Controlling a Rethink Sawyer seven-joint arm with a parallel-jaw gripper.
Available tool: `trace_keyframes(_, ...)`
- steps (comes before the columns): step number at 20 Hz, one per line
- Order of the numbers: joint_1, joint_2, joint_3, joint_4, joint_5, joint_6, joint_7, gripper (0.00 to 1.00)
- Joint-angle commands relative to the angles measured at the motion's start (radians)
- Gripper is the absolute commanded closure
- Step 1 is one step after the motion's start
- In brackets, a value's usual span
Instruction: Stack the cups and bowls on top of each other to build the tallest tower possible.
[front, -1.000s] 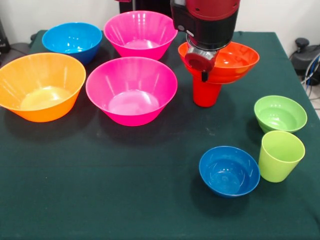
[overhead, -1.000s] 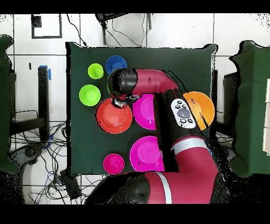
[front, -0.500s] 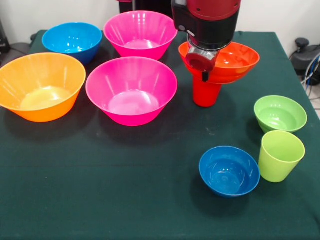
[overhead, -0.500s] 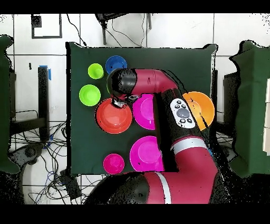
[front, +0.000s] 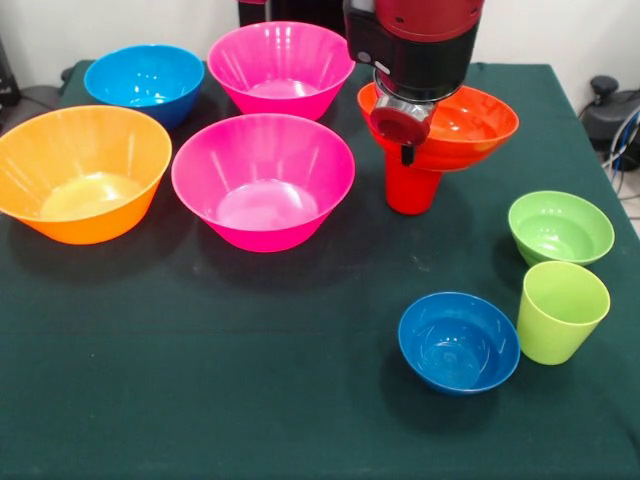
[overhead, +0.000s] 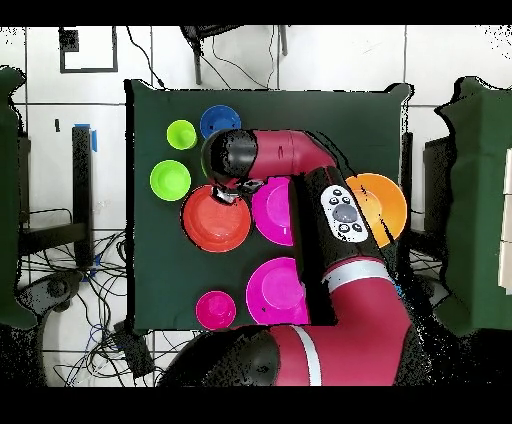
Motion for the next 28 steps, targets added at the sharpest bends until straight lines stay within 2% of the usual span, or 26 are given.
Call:
trace_keyframes(1, 0.027, 0.008, -0.013, -0.054, -0.102, 0.013, 0.015, 1.0)
trace_keyframes(14, 0.037, 0.014, -0.012, -0.058, -0.114, 0.047, 0.018, 1.0)
trace_keyframes(28, 0.037, 0.001, -0.053, -0.07, -0.162, 0.09, -0.001, 1.0)
